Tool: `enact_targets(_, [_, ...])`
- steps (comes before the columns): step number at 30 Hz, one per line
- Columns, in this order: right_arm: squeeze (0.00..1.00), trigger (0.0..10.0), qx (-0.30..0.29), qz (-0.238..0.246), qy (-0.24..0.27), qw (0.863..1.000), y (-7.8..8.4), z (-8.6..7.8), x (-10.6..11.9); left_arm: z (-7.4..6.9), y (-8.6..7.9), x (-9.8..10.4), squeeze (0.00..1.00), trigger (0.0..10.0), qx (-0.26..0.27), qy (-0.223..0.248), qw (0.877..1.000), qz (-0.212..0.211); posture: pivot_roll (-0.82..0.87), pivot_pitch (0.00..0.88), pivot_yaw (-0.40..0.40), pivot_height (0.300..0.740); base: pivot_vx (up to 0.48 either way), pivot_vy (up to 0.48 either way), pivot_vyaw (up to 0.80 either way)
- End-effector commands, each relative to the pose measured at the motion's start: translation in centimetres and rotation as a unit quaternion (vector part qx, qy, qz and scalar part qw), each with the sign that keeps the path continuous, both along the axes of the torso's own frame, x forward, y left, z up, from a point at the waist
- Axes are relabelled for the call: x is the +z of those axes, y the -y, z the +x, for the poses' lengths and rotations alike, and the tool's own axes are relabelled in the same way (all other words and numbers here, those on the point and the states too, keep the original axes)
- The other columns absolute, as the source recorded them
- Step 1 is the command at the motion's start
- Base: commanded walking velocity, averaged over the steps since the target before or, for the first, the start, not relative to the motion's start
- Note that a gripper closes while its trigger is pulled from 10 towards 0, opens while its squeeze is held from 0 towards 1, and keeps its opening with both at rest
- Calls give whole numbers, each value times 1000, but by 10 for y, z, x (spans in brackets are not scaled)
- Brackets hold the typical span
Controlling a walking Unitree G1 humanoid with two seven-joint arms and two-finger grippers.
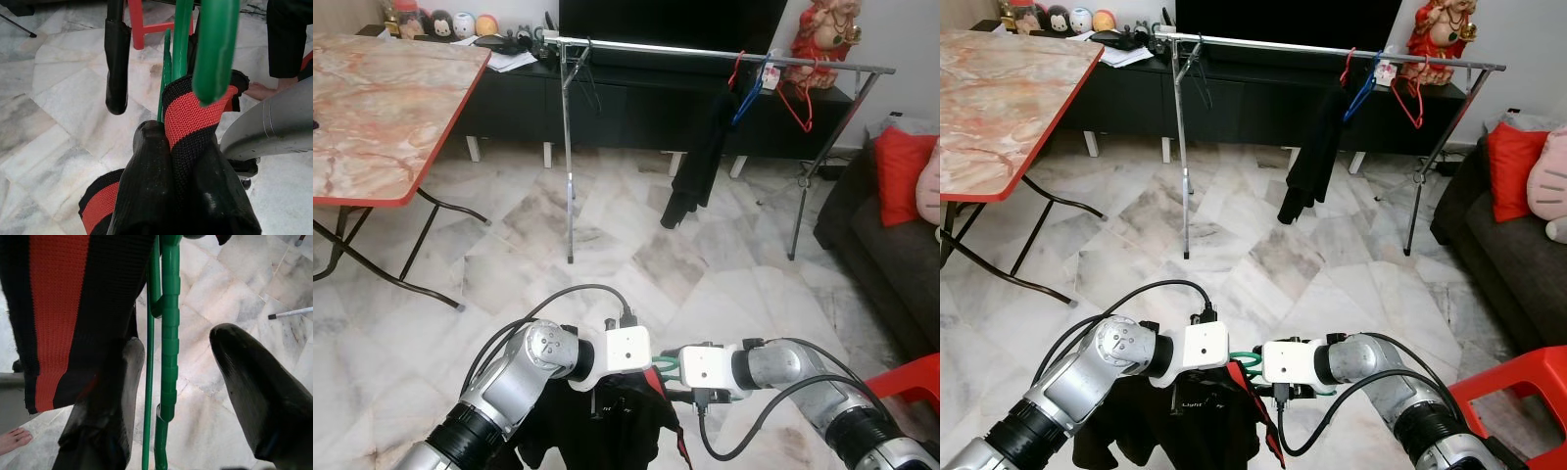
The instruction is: Hang hanger
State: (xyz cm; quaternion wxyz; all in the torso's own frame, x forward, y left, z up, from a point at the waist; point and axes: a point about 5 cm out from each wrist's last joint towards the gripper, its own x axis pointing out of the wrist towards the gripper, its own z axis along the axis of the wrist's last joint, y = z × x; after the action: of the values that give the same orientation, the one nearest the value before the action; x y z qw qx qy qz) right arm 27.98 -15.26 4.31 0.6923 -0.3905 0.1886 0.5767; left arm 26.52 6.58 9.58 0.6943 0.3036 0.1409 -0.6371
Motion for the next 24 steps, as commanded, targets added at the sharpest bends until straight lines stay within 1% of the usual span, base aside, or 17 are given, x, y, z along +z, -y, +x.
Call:
enact_targets(1, [0, 0, 2, -4, -1, 1000, 3, 1, 1, -1, 7, 9, 0, 10000, -9, 8, 1000, -19, -11, 0, -166, 740, 0, 0, 0])
enact_targets(24, [0, 0, 9, -2, -6, 1000, 1, -2, 0, 0, 7, 11, 0, 10000, -6, 10, 1000, -24, -11, 0, -165, 740, 0, 0, 0])
